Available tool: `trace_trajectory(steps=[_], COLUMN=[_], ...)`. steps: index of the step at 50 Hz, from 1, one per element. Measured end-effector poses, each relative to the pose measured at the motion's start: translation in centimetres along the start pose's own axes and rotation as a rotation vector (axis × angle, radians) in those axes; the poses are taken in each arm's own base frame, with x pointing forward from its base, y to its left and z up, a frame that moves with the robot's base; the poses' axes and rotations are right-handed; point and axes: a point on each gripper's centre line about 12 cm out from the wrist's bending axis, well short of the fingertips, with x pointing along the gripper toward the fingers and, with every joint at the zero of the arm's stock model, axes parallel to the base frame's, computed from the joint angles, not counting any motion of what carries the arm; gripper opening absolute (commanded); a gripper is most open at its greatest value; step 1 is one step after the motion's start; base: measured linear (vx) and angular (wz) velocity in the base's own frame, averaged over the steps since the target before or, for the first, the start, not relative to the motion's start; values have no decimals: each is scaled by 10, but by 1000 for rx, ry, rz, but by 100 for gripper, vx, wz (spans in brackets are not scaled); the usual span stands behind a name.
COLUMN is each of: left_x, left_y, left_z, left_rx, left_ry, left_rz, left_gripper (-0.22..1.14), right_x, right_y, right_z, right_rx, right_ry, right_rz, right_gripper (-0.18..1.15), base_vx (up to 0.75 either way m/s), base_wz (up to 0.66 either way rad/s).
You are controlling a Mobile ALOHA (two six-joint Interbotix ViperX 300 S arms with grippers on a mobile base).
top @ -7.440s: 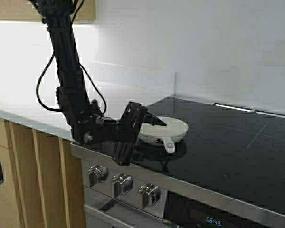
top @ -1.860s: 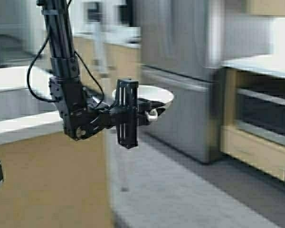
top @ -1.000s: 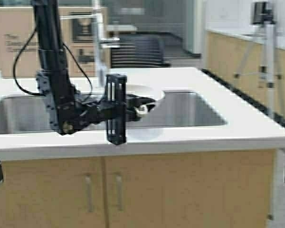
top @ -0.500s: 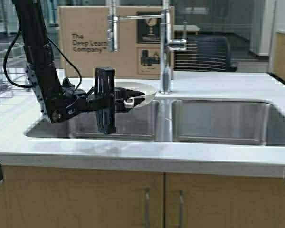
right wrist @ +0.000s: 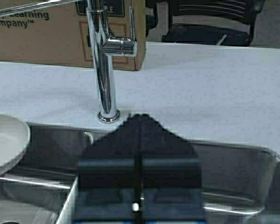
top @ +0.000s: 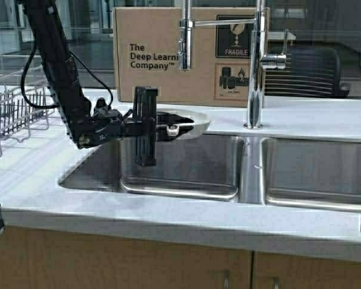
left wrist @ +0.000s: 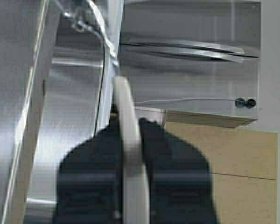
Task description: Wash the pan
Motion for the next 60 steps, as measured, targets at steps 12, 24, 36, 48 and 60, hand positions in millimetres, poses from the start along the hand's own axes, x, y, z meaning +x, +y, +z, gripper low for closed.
trace_trajectory(steps=[12,24,36,48,60], left_x=[-25,-49,-56,-58,-62], left_y=[-5,-5,-10,-7,-4], left_z=[-23,-44,-61,-81,-87], left_rx=[-33,-39,-49,-70,-53], left_ry=[23,30,53,80,63], left_rz=[12,42,33,44,57], left_gripper=[3,3,3,3,3], right_x=[4,7,8,24,102], right_y=[0,-1,-1,-1,2], right_z=[-6,-8,-6,-5,3], right_rx=[0,-3,-4,-3,-62], right_ry=[29,34,9,41,120], right_rz=[-1,-3,-2,-3,21], right_gripper=[5,6,7,46,104], base_vx=[19,15,14,11,6], base_wz=[-4,0,4,5,2])
